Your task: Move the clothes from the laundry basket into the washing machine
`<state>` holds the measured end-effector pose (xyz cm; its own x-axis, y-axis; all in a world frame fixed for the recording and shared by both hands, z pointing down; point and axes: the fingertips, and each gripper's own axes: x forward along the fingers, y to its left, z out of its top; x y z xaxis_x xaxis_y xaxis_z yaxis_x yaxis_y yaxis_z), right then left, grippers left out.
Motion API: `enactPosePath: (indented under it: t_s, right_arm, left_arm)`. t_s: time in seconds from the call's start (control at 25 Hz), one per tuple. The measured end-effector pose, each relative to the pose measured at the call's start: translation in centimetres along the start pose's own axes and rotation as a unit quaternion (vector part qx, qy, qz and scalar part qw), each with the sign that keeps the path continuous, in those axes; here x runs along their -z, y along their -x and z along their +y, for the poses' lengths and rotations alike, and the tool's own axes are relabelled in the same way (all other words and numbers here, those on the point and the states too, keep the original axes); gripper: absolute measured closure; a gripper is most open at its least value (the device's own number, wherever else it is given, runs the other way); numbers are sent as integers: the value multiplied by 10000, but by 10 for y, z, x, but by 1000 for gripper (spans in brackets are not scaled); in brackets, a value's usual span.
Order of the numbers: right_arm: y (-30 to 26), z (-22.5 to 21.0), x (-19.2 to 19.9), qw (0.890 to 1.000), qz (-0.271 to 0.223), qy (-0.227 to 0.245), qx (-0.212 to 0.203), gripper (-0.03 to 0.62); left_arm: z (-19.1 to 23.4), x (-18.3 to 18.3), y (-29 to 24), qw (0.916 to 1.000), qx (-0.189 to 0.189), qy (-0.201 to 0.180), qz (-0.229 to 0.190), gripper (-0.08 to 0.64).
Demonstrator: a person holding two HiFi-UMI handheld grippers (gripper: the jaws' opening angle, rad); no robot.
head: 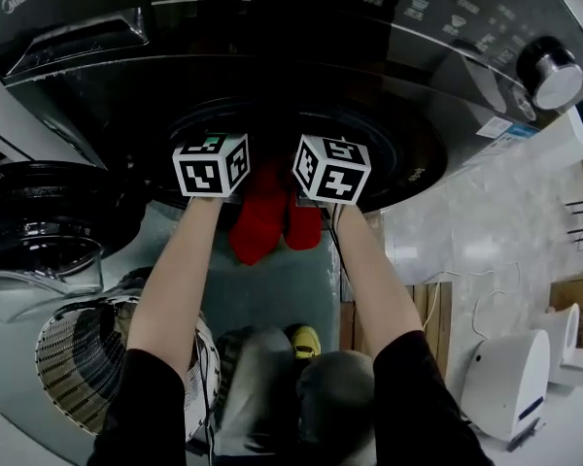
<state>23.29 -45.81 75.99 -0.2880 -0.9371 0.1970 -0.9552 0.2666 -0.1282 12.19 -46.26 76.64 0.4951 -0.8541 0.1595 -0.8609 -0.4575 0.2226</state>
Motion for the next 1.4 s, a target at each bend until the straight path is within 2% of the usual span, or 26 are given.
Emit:
enactPosePath:
  t_s: [0.08,0.24,0.52,0.84,0.96,1.04,1.16,1.28,1.36,1.4]
  right_arm:
    - [-6,0,-2,10000,-7,24,-8,540]
    - [-13,-6,23,9993,361,-53,50,505]
    - [-13,-2,24,9990,406,-165,-58,376]
    - [1,9,7,9996,246,49,-154,367]
    - [10,6,9,9996,265,22,-64,374]
    - [17,4,11,9996,281,-31,16,437]
    - [25,3,13,9996,280,-58,57,464]
    - [34,2,12,9996,227,-138,69,538]
    - [39,3,11,9996,230,-150,27,585]
    - [42,4,10,9996,238,-113,-31,588]
  left_arm:
    - [5,-1,-6,10000,-54,-7,32,439]
    - [18,14,-11,9992,-246,128,301,400]
    - [10,0,-10,9996,-173,-171,131,362]
    - [-3,-3,1,9994,-84,-287,157,362]
    - [-3,-1,10,9995,-139,-256,159,362]
    - [-1,1,16,9995,-178,-185,162,374]
    - [0,1,25,9993,-256,-242,106,451]
    - [-2,-3,34,9987,-385,-333,-1,544]
    - [-3,-1,38,9986,-443,-278,-10,549]
    - [-4,-1,41,9986,-473,-243,-17,549]
